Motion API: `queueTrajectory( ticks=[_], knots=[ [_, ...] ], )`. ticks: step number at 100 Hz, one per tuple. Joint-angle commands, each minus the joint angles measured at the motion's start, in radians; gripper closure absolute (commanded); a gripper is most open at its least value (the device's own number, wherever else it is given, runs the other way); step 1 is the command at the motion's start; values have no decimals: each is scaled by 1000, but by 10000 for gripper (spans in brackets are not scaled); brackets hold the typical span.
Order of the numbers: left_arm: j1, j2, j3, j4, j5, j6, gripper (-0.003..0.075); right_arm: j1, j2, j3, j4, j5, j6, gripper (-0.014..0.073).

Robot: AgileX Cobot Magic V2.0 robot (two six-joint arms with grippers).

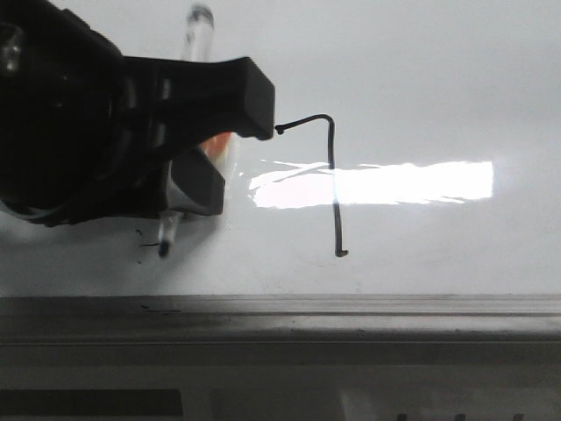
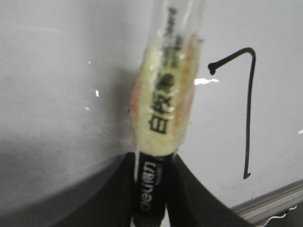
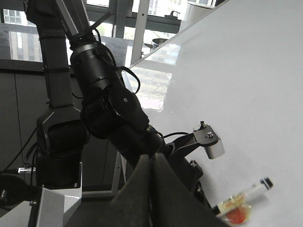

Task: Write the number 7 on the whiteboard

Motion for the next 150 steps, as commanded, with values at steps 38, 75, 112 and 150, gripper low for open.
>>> queueTrajectory(
  ticks=[38, 75, 112, 150],
  knots=[
    [14, -1, -15, -23, -92, -26, 305, -8, 3, -26, 37, -60, 3, 657],
    [-72, -131, -14, -23, -75, -26, 153, -8, -25, -26, 37, -49, 3, 657],
    [-314, -497, 23, -23, -64, 251, 453, -8, -166, -24, -239, 83, 101, 656],
    [-457, -779, 182, -23, -47, 294, 741, -8, -195, -3, -431, 368, 323, 657]
  ],
)
